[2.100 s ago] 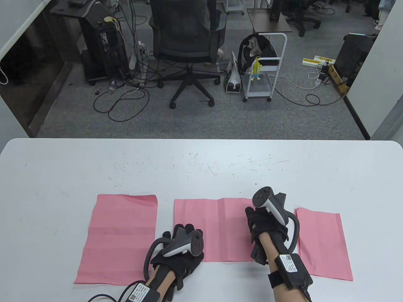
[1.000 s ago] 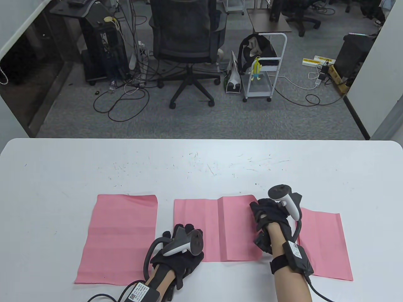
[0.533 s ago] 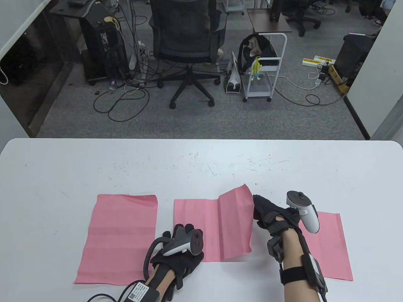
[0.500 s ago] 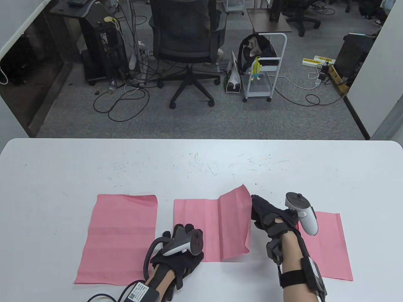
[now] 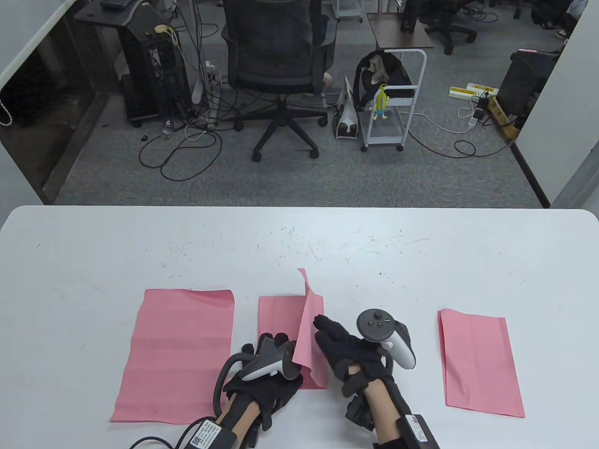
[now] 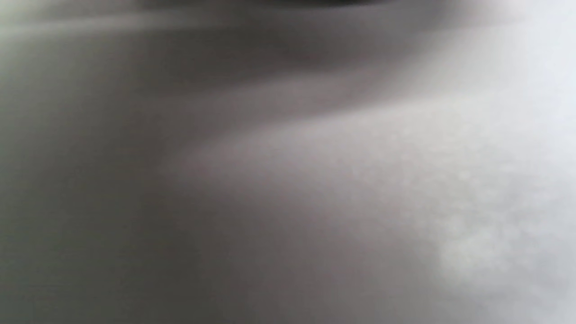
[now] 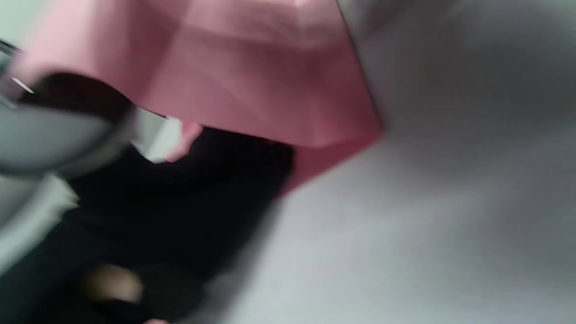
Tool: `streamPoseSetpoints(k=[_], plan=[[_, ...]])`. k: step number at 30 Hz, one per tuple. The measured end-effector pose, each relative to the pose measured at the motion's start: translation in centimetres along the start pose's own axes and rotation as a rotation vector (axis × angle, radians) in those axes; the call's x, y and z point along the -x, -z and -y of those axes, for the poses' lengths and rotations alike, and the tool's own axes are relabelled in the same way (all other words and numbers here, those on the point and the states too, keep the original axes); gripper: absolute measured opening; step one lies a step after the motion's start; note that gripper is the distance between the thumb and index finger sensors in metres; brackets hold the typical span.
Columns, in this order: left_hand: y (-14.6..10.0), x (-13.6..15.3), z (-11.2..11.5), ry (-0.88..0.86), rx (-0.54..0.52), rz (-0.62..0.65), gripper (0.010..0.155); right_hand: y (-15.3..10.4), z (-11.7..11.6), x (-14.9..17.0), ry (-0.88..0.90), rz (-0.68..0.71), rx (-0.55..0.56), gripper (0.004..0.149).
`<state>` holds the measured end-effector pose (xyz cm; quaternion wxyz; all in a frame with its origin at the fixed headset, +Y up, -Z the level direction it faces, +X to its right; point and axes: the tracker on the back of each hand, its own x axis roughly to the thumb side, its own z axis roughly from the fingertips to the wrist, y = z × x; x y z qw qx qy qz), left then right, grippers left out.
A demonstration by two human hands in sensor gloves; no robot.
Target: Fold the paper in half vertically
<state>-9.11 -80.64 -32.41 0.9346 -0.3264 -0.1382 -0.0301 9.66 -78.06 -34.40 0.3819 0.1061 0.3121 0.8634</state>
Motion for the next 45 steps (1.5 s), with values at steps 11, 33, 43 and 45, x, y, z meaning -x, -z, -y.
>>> streamPoseSetpoints(k=[11, 33, 43, 45], plan=[[0.0, 0.0, 0.0, 0.000, 0.002, 0.001, 0.076, 1.5, -3.6, 0.0, -0.549, -0.253, 0.036, 0.065], [-4.8, 6.2, -4.9, -0.173, -0.284, -0.137, 0.072, 1.7, -3.6, 0.2, -0.502, -0.250, 0.004, 0.065], [-2.4, 0.9, -3.2, -0.073, -0.180, 0.003, 0.074, 1.7, -3.6, 0.3, -0.501, -0.248, 0.002, 0.065], [-1.5, 1.2, -2.2, -0.068, -0.131, -0.013, 0.074, 1.7, -3.6, 0.3, -0.501, -0.248, 0.001, 0.065]])
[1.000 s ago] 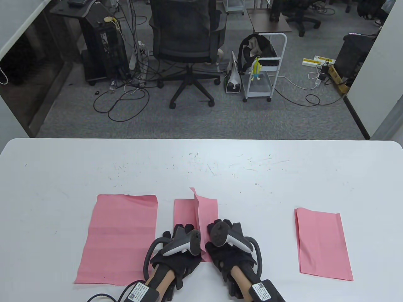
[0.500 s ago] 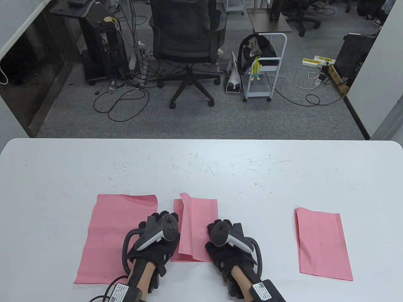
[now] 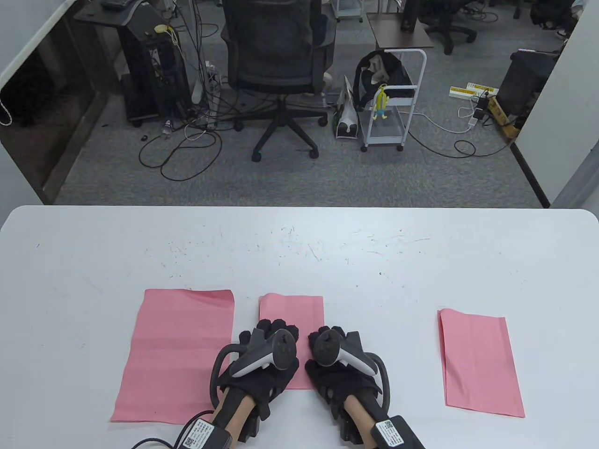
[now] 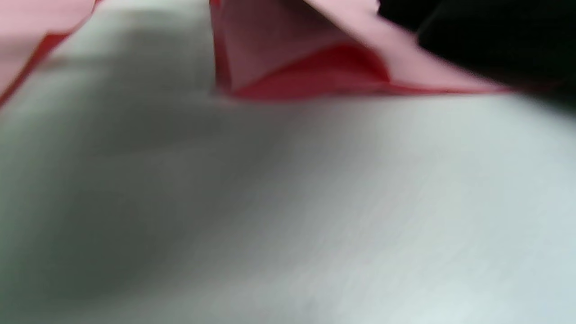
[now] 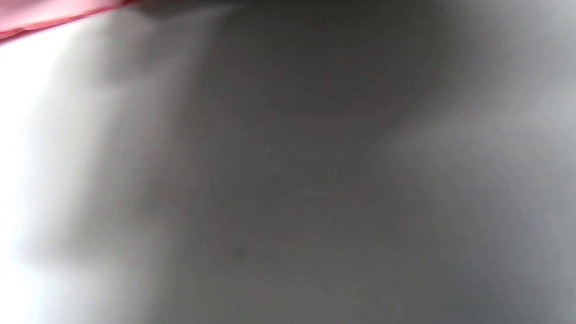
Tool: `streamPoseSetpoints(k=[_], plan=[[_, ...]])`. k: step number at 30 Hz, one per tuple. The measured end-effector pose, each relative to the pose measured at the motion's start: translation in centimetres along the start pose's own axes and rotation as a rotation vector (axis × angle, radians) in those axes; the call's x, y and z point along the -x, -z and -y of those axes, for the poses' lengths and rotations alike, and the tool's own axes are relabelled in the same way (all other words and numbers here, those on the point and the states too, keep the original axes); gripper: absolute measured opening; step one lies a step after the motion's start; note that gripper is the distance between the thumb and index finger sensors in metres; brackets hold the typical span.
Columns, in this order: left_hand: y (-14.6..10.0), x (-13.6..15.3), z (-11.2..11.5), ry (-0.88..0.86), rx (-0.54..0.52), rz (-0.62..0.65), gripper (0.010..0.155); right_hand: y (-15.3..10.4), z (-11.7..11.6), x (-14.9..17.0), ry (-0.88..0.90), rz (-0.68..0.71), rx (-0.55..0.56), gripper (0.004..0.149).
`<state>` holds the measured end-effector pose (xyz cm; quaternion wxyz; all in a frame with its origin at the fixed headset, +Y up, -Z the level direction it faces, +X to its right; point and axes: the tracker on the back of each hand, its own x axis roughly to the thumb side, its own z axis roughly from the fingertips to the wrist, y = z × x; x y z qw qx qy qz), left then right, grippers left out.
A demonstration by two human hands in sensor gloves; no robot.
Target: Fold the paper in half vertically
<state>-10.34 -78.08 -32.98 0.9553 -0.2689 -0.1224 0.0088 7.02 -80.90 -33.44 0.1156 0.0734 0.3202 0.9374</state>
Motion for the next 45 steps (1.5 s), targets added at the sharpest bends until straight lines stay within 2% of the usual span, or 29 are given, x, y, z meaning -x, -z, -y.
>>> streamPoseSetpoints(k=[4, 6, 23, 30, 34, 40, 42, 45], plan=[[1.0, 0.9, 1.8, 0.024, 0.086, -0.015, 0.073, 0.0, 0.0, 0.0, 0.002, 0.000, -0.003, 0.065], [1.0, 0.9, 1.9, 0.037, 0.062, -0.014, 0.073, 0.0, 0.0, 0.0, 0.002, 0.000, -0.003, 0.065], [1.0, 0.9, 2.1, 0.020, 0.088, -0.004, 0.073, 0.0, 0.2, 0.0, -0.011, -0.010, 0.003, 0.065], [1.0, 0.9, 2.1, 0.025, 0.083, -0.006, 0.073, -1.9, 2.6, -0.3, 0.082, 0.017, 0.115, 0.063], [1.0, 0.9, 2.1, 0.023, 0.086, -0.005, 0.073, -3.0, 3.7, -1.0, 0.021, 0.012, 0.135, 0.063], [1.0, 0.9, 2.2, 0.021, 0.087, -0.004, 0.073, -2.0, 2.3, -0.9, -0.013, -0.006, 0.068, 0.059], [1.0, 0.9, 2.1, 0.022, 0.089, -0.004, 0.073, -2.1, 2.3, -1.0, -0.061, -0.015, 0.107, 0.058], [1.0, 0.9, 2.1, 0.022, 0.092, -0.004, 0.073, -2.0, 2.4, -1.2, -0.053, -0.028, 0.083, 0.058]])
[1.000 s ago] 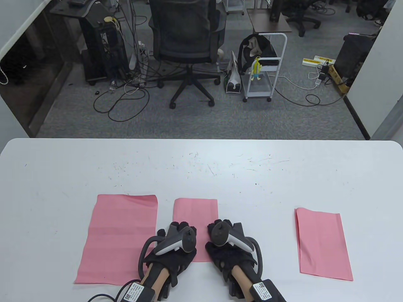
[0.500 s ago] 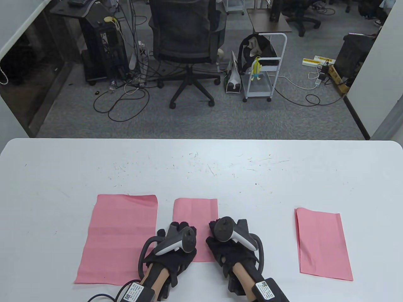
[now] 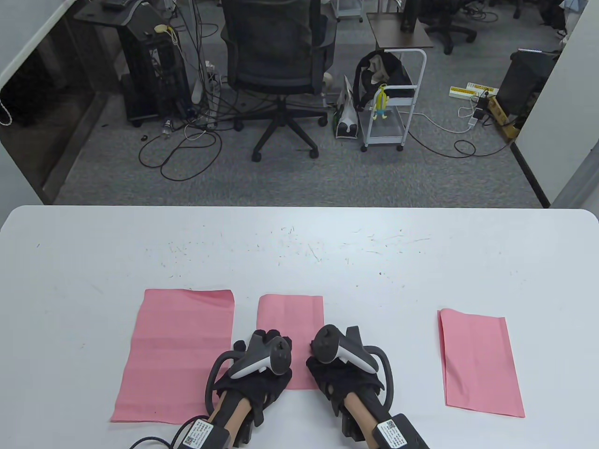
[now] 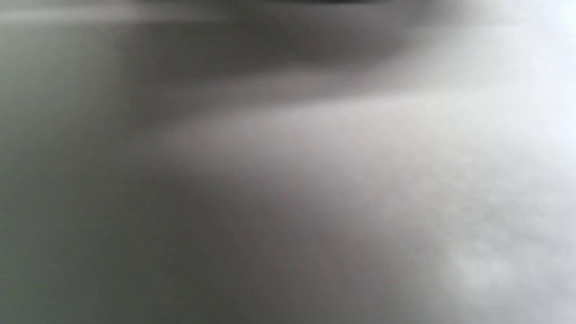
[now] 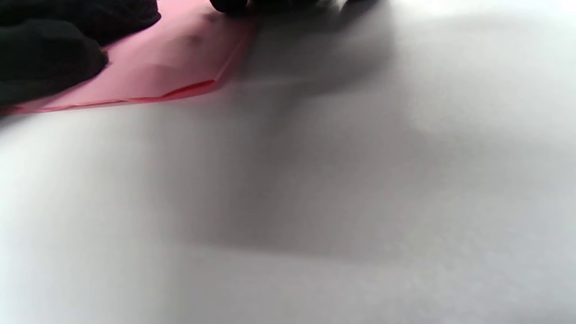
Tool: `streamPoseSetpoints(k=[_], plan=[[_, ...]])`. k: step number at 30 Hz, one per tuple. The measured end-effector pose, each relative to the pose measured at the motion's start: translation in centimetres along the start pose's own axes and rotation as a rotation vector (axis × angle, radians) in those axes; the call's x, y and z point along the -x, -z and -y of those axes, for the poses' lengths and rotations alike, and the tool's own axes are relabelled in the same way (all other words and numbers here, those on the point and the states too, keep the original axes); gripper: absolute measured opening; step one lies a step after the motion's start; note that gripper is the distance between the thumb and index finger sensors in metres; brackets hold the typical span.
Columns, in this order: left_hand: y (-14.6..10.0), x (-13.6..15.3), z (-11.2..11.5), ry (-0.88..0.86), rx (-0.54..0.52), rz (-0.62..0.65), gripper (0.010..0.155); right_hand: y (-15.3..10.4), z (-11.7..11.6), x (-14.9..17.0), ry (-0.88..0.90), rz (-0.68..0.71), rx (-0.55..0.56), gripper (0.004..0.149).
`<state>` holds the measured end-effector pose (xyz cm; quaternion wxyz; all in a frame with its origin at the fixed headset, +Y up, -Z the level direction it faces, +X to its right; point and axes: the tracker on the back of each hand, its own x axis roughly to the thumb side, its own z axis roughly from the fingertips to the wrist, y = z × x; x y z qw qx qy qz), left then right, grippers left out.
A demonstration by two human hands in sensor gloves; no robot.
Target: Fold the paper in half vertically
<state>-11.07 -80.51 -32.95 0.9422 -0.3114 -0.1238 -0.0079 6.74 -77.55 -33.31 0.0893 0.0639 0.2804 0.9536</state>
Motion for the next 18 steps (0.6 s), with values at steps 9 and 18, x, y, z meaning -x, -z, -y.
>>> streamPoseSetpoints(k=[9, 18], plan=[[0.0, 0.0, 0.0, 0.004, -0.008, 0.001, 0.073, 2.2, 1.4, -0.3, 0.031, -0.064, -0.052, 0.059], [0.0, 0.0, 0.0, 0.001, -0.007, 0.005, 0.073, 5.8, 3.2, -0.1, 0.090, -0.129, -0.070, 0.062]])
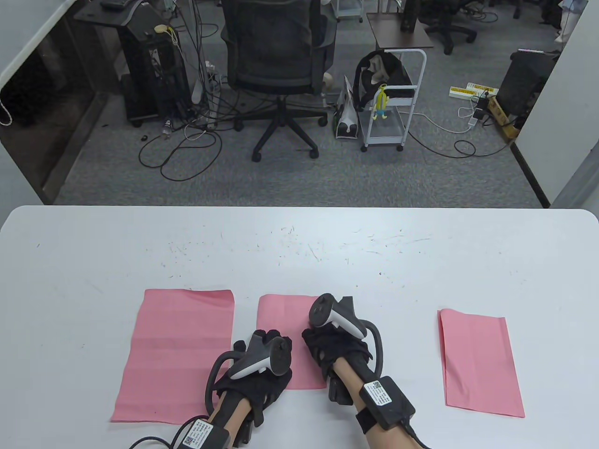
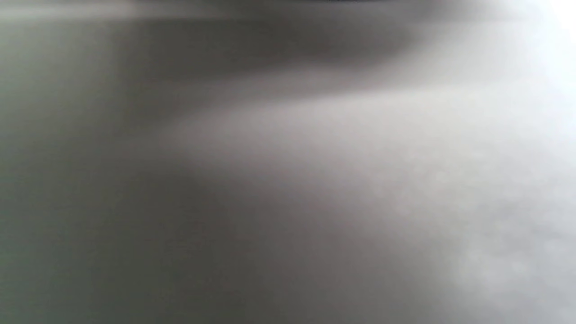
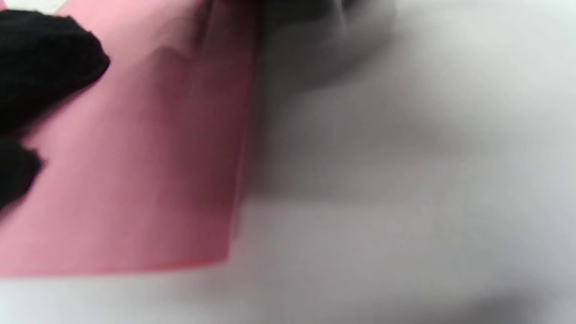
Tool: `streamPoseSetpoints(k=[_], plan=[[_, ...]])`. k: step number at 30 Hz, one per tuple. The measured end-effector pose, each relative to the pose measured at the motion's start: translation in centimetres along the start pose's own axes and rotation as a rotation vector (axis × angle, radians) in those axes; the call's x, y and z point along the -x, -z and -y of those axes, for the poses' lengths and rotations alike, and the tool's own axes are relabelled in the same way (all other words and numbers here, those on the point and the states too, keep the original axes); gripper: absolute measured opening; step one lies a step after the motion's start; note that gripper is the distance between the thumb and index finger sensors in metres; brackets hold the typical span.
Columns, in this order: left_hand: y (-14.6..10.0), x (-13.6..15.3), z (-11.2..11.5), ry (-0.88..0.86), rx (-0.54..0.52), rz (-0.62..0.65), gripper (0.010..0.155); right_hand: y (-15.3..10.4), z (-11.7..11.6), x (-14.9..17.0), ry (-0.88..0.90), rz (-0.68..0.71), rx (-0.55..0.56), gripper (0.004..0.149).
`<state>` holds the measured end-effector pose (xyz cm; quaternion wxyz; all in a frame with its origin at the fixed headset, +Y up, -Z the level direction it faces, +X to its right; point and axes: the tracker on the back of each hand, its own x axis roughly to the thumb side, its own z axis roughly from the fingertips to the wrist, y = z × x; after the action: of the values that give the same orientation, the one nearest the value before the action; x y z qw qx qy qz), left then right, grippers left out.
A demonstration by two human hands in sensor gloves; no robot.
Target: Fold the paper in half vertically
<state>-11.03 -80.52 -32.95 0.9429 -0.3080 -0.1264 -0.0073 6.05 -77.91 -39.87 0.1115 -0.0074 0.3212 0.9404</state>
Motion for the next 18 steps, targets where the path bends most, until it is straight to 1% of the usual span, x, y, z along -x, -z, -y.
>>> streamPoseSetpoints(k=[4, 7, 11, 18], plan=[[0.0, 0.0, 0.0, -0.001, 0.000, 0.001, 0.073, 1.4, 0.7, 0.0, 0.039, -0.021, -0.008, 0.062], [0.0, 0.0, 0.0, -0.002, -0.001, 0.001, 0.073, 2.3, 0.8, 0.2, 0.059, -0.032, -0.004, 0.061], [0.0, 0.0, 0.0, -0.001, -0.001, 0.001, 0.073, 2.3, 0.7, 0.1, 0.019, -0.033, 0.016, 0.061], [0.0, 0.0, 0.0, 0.000, 0.000, 0.000, 0.073, 2.2, 0.7, 0.2, 0.038, -0.017, 0.008, 0.062]])
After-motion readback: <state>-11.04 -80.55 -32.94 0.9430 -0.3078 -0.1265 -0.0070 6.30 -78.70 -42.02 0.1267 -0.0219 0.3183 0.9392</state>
